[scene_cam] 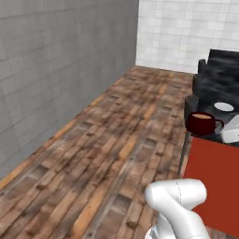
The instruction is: Pick the cup of tea, navigate to the dining table, and place it on the saucer.
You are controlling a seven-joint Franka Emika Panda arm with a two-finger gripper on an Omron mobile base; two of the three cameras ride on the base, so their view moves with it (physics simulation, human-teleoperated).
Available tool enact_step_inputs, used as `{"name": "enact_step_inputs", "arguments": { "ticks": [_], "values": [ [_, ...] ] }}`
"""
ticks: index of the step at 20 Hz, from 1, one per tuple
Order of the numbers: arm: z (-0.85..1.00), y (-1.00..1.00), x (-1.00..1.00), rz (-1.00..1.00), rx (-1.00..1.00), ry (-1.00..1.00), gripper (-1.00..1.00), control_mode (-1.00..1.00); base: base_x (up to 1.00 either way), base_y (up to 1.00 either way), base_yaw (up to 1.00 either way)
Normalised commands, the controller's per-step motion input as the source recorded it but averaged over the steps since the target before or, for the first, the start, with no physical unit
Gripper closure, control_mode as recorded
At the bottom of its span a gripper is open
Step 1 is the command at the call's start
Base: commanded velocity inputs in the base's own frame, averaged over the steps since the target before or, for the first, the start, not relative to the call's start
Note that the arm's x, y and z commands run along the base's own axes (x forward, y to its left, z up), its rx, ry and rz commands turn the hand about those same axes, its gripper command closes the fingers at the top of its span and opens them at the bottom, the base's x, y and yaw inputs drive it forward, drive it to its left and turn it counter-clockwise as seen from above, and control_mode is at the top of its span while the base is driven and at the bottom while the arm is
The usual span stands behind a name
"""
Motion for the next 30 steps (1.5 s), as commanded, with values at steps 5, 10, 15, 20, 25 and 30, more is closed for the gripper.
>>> {"name": "enact_step_inputs", "arguments": {
  "ticks": [5, 10, 15, 20, 25, 30],
  "values": [
    [0.00, 0.00, 0.00, 0.00, 0.00, 0.00, 1.00, 1.00, 1.00, 0.94, -0.48],
    [0.00, 0.00, 0.00, 0.00, 0.00, 0.00, 1.00, 1.00, 1.00, 0.93, -0.52],
    [0.00, 0.00, 0.00, 0.00, 0.00, 0.00, 1.00, 1.00, 1.00, 0.90, -0.58],
    [0.00, 0.00, 0.00, 0.00, 0.00, 0.00, 1.00, 1.00, 1.00, 0.85, -0.64],
    [0.00, 0.00, 0.00, 0.00, 0.00, 0.00, 1.00, 1.00, 0.85, 0.71, -0.74],
    [0.00, 0.00, 0.00, 0.00, 0.00, 0.00, 1.00, 1.00, 0.69, 0.28, -0.75]
  ]
}}
